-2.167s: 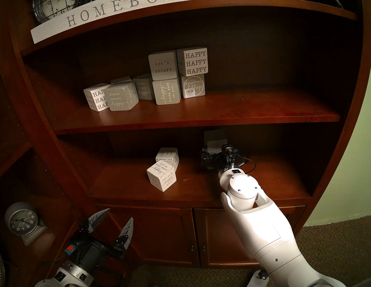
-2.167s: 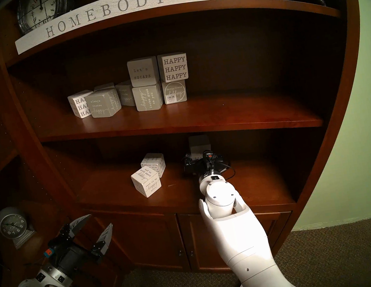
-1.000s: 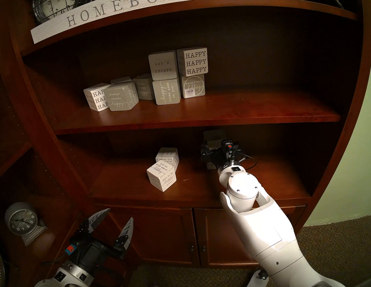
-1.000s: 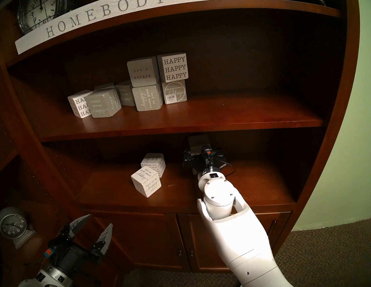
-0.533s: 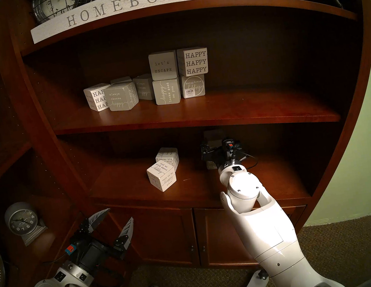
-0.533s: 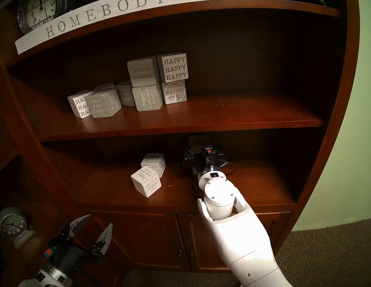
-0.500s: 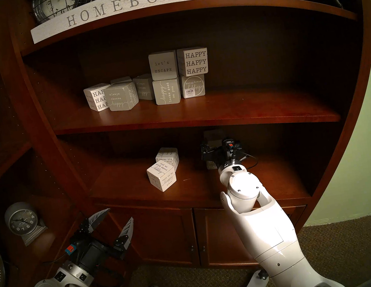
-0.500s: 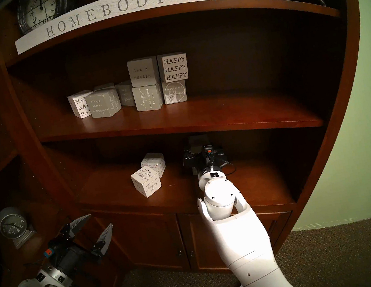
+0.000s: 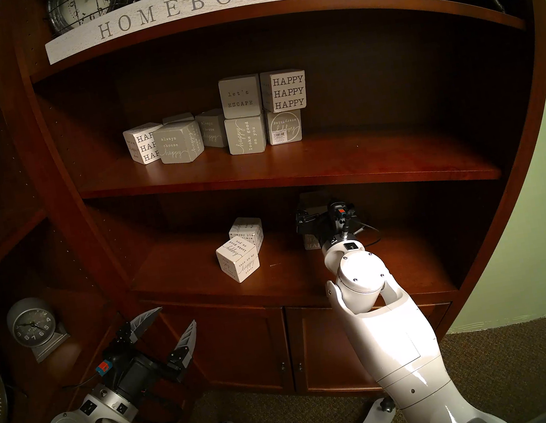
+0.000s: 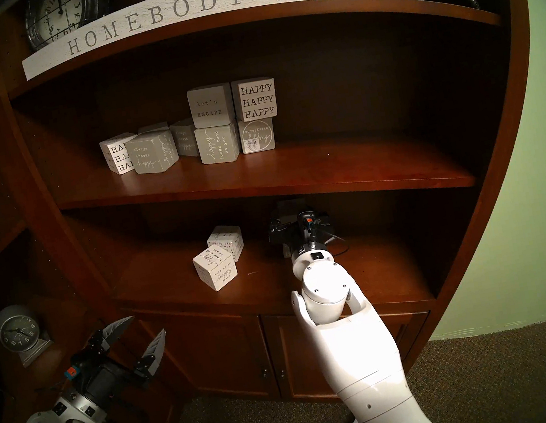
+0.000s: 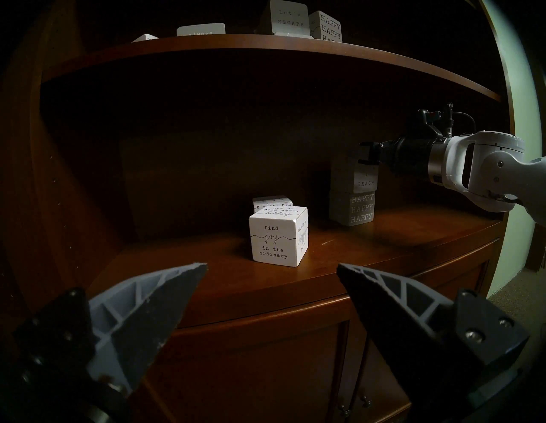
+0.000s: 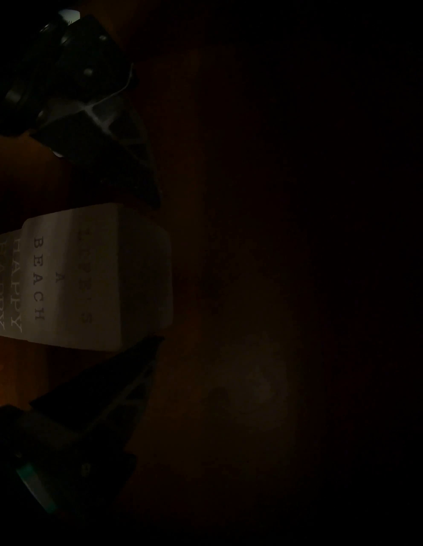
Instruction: Stack four cubes vertically into two groups
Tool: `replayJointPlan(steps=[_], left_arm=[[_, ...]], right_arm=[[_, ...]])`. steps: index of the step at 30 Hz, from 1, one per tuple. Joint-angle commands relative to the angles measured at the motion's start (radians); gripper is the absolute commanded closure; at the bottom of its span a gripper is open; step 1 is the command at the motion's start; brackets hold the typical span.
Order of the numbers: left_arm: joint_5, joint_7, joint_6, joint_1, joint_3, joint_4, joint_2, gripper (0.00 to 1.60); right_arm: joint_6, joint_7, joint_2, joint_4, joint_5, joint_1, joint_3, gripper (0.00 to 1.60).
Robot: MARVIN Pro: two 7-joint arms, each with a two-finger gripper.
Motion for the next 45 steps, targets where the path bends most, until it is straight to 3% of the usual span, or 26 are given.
replayJointPlan(steps=[1,29,45], left_arm=[[-0.003,0.001,0.0,0.002,0.002,-0.016,0.002,0.0],[-0.003,0.001,0.0,0.002,0.002,-0.016,0.002,0.0],[-0.003,0.001,0.0,0.002,0.002,-0.016,0.002,0.0]], right_arm=[[0.0,-0.001,0.0,-0.043,-0.002,0.007,0.001,0.0],[0.03,0.038,0.017,-0.135,0.012,-0.046,-0.019,0.0],[0.031,0.181,0.123,-0.264,0.026,-0.177,-0.079,0.0]])
